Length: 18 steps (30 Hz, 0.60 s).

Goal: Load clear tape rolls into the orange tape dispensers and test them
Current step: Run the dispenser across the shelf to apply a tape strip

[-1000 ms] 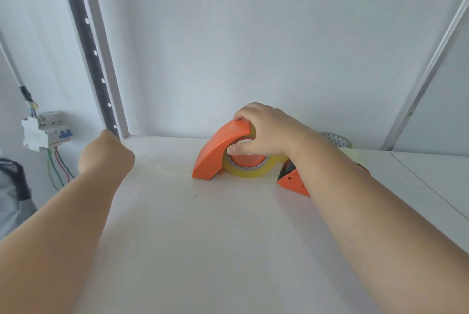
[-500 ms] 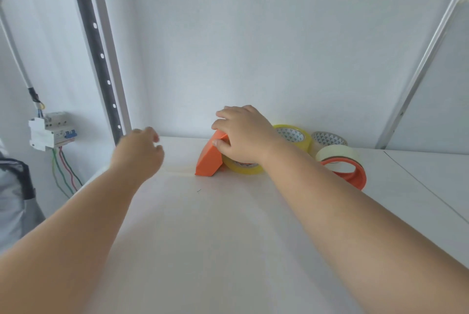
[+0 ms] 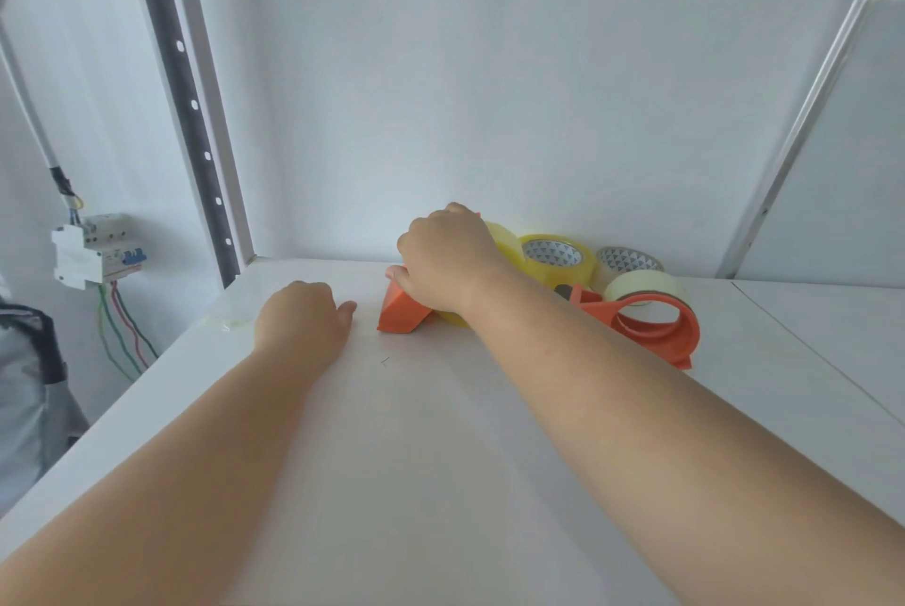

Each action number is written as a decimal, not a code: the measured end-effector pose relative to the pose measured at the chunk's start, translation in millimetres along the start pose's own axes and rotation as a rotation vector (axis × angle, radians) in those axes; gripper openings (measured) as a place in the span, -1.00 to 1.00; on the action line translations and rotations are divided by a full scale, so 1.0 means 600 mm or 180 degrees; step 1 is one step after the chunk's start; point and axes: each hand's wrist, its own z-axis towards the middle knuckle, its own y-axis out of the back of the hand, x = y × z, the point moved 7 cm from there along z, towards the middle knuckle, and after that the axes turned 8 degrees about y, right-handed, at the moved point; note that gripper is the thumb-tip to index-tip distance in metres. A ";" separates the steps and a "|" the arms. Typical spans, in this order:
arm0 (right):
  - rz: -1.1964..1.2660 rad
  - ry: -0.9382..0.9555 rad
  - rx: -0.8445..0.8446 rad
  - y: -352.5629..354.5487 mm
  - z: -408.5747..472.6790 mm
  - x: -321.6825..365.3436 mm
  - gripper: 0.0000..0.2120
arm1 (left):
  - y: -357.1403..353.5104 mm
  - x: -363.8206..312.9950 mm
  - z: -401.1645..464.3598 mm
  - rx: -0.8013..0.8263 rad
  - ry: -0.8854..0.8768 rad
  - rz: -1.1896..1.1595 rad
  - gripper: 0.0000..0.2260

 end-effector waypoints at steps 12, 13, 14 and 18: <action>-0.0125 0.0224 0.0539 -0.029 0.003 0.042 -0.72 | -0.006 -0.003 -0.006 -0.0065 0.0109 0.0062 -0.59; -0.0154 0.0197 0.0557 -0.035 0.006 0.043 -0.70 | -0.006 -0.003 -0.006 -0.0085 0.0117 0.0082 -0.58; -0.0201 0.0167 0.0599 -0.041 0.010 0.043 -0.67 | -0.006 -0.003 -0.006 -0.0103 0.0117 0.0110 -0.57; -0.0498 0.0100 0.0742 -0.059 0.024 0.049 -0.67 | -0.007 -0.005 -0.005 -0.0143 0.0101 0.0145 -0.50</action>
